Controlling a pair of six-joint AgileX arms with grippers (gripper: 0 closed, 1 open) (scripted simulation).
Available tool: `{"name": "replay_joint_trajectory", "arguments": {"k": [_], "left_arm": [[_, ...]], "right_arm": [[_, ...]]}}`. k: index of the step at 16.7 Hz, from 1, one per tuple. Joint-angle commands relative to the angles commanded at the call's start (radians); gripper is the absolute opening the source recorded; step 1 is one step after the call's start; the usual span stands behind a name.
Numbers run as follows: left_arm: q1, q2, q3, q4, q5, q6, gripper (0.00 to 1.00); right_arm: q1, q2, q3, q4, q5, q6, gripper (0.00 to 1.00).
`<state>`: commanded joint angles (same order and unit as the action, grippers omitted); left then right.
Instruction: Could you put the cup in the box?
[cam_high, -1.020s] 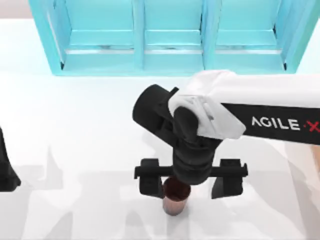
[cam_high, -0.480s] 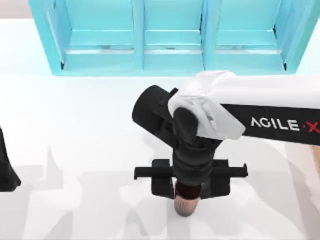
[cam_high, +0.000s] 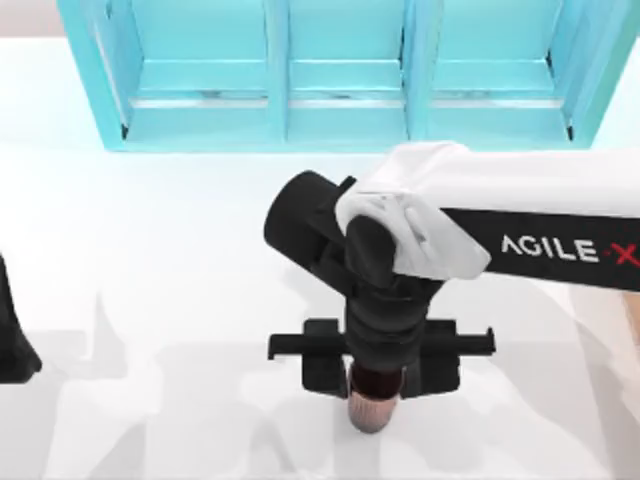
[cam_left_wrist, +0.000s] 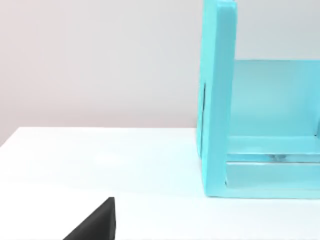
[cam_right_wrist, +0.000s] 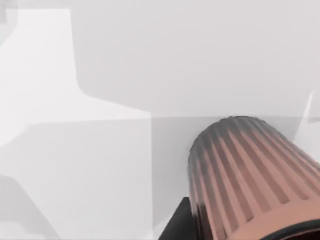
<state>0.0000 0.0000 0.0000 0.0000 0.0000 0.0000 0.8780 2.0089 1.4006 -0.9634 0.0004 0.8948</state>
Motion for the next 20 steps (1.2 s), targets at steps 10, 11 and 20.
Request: {"name": "replay_joint_trajectory", "arguments": {"k": [10,11,20], "left_arm": [[0.0,0.0,0.0,0.0,0.0,0.0,1.0],[0.0,0.0,0.0,0.0,0.0,0.0,1.0],[0.0,0.0,0.0,0.0,0.0,0.0,1.0]], "right_arm": [[-0.255,-0.047,0.061,-0.107,0.009,-0.261,0.0],[-0.318,-0.063,0.073,-0.131,0.009,-0.325,0.0],[-0.966,-0.233,0.181,-0.356,0.017,-0.975,0.0]]}}
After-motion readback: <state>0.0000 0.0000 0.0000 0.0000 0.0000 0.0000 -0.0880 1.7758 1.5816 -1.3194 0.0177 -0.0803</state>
